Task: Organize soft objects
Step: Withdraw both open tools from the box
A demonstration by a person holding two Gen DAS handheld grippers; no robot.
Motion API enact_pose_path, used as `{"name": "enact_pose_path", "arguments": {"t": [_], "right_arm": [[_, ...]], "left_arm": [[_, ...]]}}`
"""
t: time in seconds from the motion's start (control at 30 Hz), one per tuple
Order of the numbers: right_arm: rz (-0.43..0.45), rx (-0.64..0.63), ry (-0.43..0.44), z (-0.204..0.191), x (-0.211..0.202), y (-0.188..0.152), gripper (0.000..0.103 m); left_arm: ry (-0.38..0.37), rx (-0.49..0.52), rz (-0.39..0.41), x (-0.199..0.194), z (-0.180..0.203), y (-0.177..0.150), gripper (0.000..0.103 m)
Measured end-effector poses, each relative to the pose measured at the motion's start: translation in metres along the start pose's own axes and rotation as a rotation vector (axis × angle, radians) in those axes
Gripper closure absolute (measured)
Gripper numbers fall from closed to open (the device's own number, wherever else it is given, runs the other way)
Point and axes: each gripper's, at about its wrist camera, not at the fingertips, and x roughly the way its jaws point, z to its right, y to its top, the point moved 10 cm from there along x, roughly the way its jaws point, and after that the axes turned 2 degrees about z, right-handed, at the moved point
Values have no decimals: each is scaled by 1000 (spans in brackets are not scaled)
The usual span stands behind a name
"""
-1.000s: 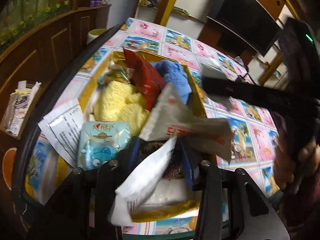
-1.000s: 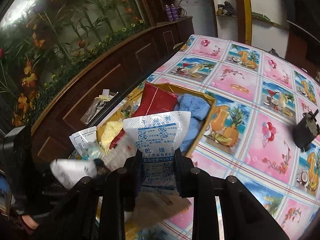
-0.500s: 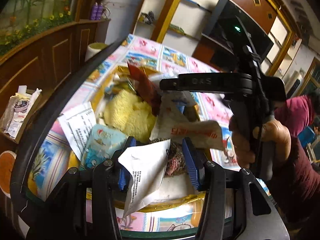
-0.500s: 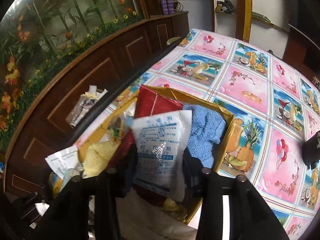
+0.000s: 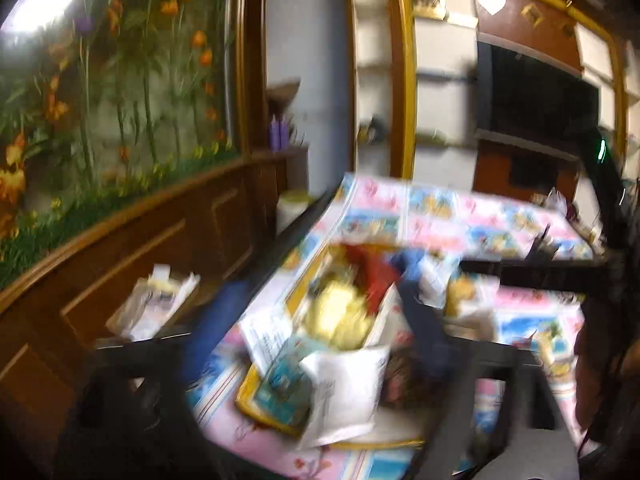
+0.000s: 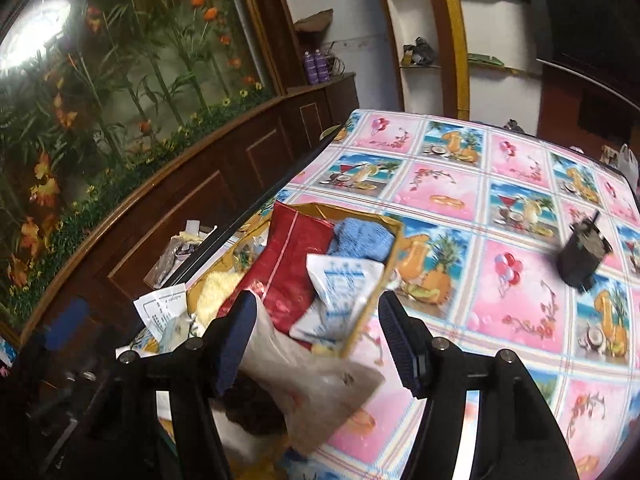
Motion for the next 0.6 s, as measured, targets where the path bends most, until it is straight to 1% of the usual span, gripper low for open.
{"name": "enact_pose_path", "arguments": {"t": [0.03, 0.07, 0.1, 0.13, 0.17, 0.2, 0.33, 0.4, 0.43, 0.53, 0.6], "right_arm": [[8, 8, 0, 3, -4, -4, 39], [16, 13, -2, 6, -8, -7, 39], [22, 15, -4, 8, -13, -11, 39], [30, 17, -10, 10, -16, -14, 39], [45, 18, -21, 13, -21, -17, 39], [62, 18, -36, 16, -25, -19, 39], [118, -2, -131, 33, -41, -31, 39], [114, -9, -155, 40, -41, -38, 37], [106, -6, -158, 43, -41, -42, 37], [78, 13, -141, 48, -37, -51, 37], [65, 5, -144, 50, -35, -58, 37]], "left_arm": [[-27, -11, 10, -3, 5, 0, 0], [-52, -20, 1, -2, 10, -1, 0], [-87, -19, -22, 4, 17, -5, 0], [-106, -17, -64, 12, 23, -10, 0], [-102, -21, -110, 20, 26, -17, 0], [-80, -25, -144, 28, 27, -23, 0], [-10, -24, -174, 36, 32, -29, 0], [8, -27, -187, 38, 34, -31, 0], [30, -21, -202, 39, 34, -34, 0], [71, -6, -238, 38, 43, -44, 0], [70, -5, -261, 41, 45, -48, 0]]}}
